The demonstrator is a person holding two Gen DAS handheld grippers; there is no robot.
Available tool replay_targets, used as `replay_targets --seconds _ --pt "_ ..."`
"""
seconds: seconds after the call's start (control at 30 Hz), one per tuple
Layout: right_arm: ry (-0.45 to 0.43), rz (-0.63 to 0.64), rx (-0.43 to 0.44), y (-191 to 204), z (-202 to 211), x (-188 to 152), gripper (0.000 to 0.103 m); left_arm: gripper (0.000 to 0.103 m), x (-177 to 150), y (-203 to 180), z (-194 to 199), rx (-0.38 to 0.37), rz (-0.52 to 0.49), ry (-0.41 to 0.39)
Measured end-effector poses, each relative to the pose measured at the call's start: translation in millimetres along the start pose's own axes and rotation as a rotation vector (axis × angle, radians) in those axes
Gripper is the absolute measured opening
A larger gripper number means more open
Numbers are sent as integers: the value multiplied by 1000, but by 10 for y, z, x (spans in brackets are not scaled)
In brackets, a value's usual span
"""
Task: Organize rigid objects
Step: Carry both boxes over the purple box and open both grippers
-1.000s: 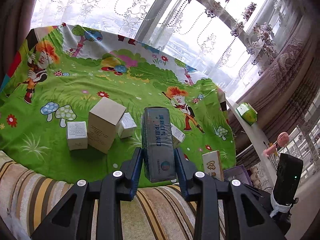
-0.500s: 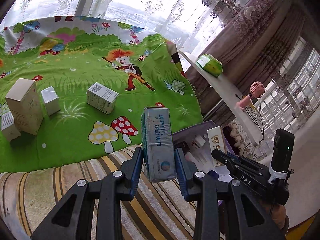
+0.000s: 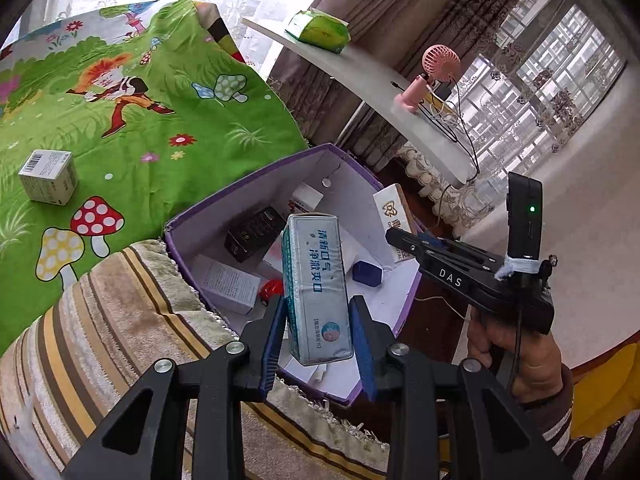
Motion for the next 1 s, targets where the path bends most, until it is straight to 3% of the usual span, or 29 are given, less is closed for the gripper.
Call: replay_targets --seconds 0.33,0.63,1.0 --pt "-20 -39 -15 -283 65 -12 19 34 -93 -445 -494 -25 -96 157" --pt "-27 -68 -15 -441 102 -46 19 39 -146 -525 -841 -3 -103 253" --pt "1 -51 -6 -423 23 -101 19 44 -36 -260 -562 -27 -6 172"
Point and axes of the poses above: each gripper's, at about its wrist camera, not at the fingertips, and z roughly against the way its jaws point, y to its left, x to its top, the point moved 6 cm from there along -z, roughly the way its jaws point, and after that the axes turned 4 degrees about z, right-handed, at the moved point
